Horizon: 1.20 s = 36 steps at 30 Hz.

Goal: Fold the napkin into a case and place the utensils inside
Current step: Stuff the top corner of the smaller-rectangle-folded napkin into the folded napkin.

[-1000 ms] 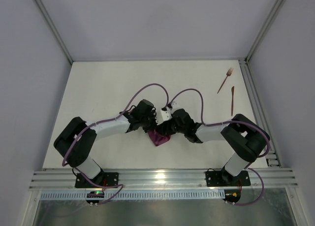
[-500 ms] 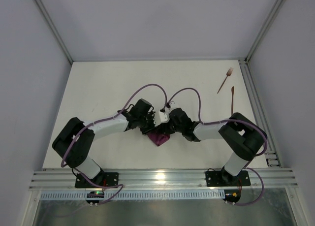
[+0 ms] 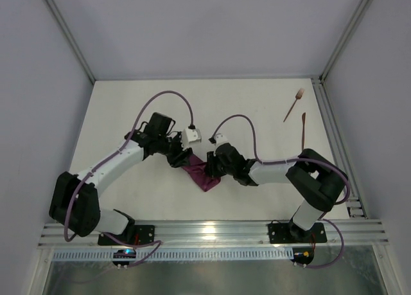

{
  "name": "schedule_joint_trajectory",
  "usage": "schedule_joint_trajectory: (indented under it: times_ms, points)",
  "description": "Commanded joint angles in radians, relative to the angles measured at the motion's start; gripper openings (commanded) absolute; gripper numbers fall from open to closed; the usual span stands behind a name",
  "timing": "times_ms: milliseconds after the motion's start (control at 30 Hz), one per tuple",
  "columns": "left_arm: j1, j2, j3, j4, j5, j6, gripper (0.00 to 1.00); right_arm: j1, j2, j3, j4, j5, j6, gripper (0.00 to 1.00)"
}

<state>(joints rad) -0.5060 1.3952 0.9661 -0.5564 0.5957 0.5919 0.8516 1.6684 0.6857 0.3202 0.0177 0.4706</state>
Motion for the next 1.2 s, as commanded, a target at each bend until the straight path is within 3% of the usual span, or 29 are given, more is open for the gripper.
schedule_joint_trajectory:
  times_ms: [0,100,200,333,533,767,867,1033,1167]
  points:
    - [0.018,-0.003,0.046,0.001,-0.024,-0.101,0.47,0.024,-0.033,0.043,-0.050,0.060,-0.056,0.32]
    - [0.026,0.066,0.063,0.085,-0.196,-0.205,0.46,0.044,-0.042,0.057,-0.070,0.086,-0.081,0.33]
    - [0.105,0.123,0.075,0.185,-0.252,-0.329,0.48,0.078,-0.050,0.070,-0.086,0.128,-0.107,0.33]
    - [0.213,0.171,0.098,0.219,-0.318,-0.388,0.49,0.115,-0.030,0.090,-0.102,0.160,-0.133,0.35]
    - [0.219,0.209,0.094,0.118,-0.220,-0.353,0.49,0.133,-0.013,0.101,-0.119,0.206,-0.153,0.35]
    - [0.228,0.223,0.092,0.125,-0.160,-0.372,0.49,0.153,-0.013,0.120,-0.153,0.246,-0.194,0.35]
    - [0.230,0.249,0.106,0.092,-0.159,-0.368,0.36,0.181,-0.013,0.133,-0.174,0.289,-0.225,0.36]
    - [0.230,0.333,0.125,0.006,-0.169,-0.336,0.01,0.233,-0.013,0.153,-0.197,0.349,-0.262,0.37]
    - [0.236,0.341,0.100,0.026,-0.192,-0.342,0.00,0.276,-0.009,0.169,-0.225,0.410,-0.271,0.37]
